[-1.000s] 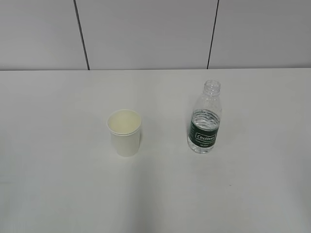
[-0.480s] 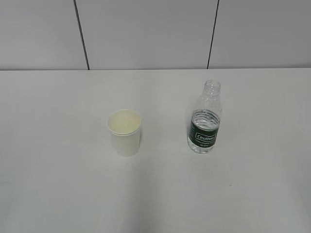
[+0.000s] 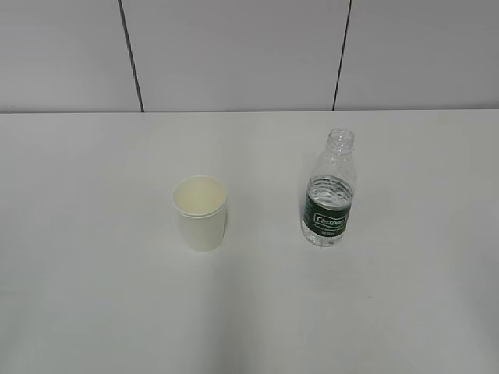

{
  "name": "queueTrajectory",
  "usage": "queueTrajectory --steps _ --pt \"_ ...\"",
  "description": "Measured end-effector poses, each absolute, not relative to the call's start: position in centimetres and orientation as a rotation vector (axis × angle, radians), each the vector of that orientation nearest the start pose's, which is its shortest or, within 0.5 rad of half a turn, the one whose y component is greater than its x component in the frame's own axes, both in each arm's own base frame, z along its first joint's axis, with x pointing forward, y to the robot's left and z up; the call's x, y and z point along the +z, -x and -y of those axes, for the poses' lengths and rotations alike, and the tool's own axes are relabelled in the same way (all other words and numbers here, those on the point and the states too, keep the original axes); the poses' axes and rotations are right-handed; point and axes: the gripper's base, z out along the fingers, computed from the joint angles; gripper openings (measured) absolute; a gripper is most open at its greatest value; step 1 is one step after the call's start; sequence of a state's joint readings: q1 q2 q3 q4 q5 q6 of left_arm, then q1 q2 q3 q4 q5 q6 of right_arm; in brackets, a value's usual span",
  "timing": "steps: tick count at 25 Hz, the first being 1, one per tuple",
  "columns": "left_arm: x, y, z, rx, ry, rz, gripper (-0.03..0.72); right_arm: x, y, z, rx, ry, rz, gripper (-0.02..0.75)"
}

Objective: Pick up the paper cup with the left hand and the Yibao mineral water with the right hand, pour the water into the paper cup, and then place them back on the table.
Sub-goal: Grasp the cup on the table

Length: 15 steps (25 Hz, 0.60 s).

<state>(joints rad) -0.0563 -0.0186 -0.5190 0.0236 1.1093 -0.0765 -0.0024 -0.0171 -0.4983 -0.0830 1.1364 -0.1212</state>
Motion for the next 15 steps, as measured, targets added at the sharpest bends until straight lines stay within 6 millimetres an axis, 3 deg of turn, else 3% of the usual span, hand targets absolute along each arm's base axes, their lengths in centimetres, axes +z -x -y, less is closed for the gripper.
queueTrajectory --steps 15 --pt "27.84 1.20 -0.25 -0.055 0.023 -2.055 0.288 27.09 1.08 0.70 -0.177 0.116 -2.103 0.592"
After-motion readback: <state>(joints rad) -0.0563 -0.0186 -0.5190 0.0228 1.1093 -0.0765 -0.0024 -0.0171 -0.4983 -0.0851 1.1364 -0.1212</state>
